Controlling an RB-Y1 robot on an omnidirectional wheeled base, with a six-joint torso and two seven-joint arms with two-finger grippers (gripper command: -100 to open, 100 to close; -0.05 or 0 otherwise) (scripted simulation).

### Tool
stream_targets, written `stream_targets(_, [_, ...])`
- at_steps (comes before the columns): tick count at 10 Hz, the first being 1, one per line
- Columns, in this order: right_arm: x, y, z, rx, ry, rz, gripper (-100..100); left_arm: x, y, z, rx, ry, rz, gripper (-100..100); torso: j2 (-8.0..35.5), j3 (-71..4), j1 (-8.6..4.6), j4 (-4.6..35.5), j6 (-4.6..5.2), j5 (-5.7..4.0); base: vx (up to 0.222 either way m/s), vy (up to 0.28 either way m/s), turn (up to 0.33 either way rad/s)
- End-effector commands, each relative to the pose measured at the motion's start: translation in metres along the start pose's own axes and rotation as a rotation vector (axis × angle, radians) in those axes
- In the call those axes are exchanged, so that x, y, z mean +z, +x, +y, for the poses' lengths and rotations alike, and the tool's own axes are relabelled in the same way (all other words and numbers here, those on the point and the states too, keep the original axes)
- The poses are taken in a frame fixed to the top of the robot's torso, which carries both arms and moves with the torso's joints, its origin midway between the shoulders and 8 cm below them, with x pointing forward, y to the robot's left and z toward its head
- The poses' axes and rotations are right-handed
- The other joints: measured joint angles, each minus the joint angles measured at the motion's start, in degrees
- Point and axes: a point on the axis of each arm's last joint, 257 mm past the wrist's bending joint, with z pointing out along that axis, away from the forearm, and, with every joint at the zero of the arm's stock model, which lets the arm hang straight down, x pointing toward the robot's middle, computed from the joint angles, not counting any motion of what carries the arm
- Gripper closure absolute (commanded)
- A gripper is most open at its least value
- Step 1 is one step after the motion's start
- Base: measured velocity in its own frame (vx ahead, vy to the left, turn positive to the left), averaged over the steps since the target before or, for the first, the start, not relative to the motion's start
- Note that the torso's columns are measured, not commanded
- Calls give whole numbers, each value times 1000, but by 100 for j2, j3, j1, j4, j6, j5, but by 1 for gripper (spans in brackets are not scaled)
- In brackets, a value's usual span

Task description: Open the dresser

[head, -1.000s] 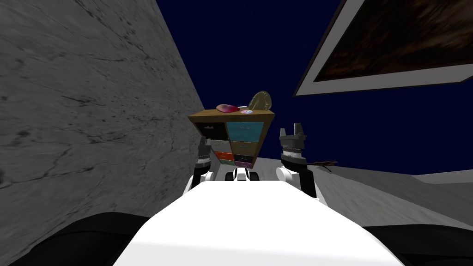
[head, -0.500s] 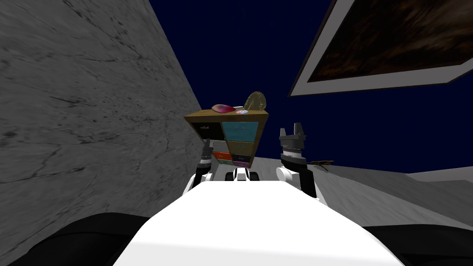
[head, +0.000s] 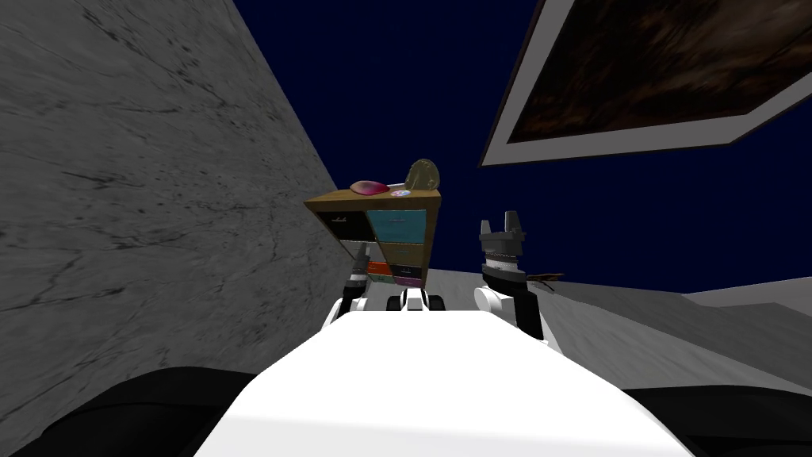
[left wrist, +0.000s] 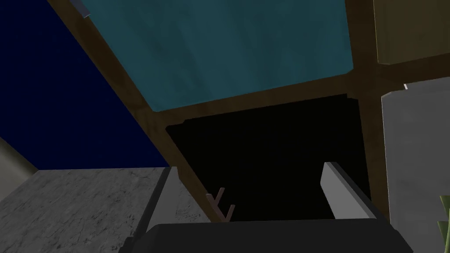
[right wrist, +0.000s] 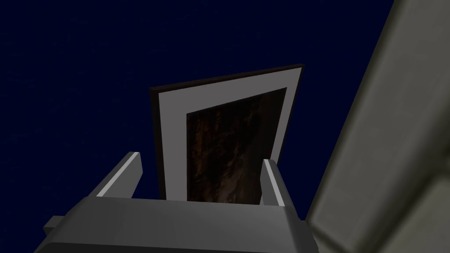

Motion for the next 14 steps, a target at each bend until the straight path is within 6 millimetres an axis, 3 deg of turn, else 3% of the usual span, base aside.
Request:
stream_targets(1, [0,0,0,0,0,0,0,-4,11,27,-3,-58,10,-100,-2,-1,-8,-1,0,-3,5,-128,-19])
stream_targets(7, [0,0,0,0,0,0,0,-16,23,68,20,-141,57,-100,-4,-2,-6,-1,-1,-2,-9,-88,-11])
stream_targets(11, [0,0,0,0,0,0,0,-29,38,106,17,-223,79,-100,-4,-2,-11,-1,0,-5,-11,-110,-19])
stream_targets(14, [0,0,0,0,0,0,0,-33,46,116,3,-249,75,-100,-7,-4,2,-2,0,-1,-4,-79,-8])
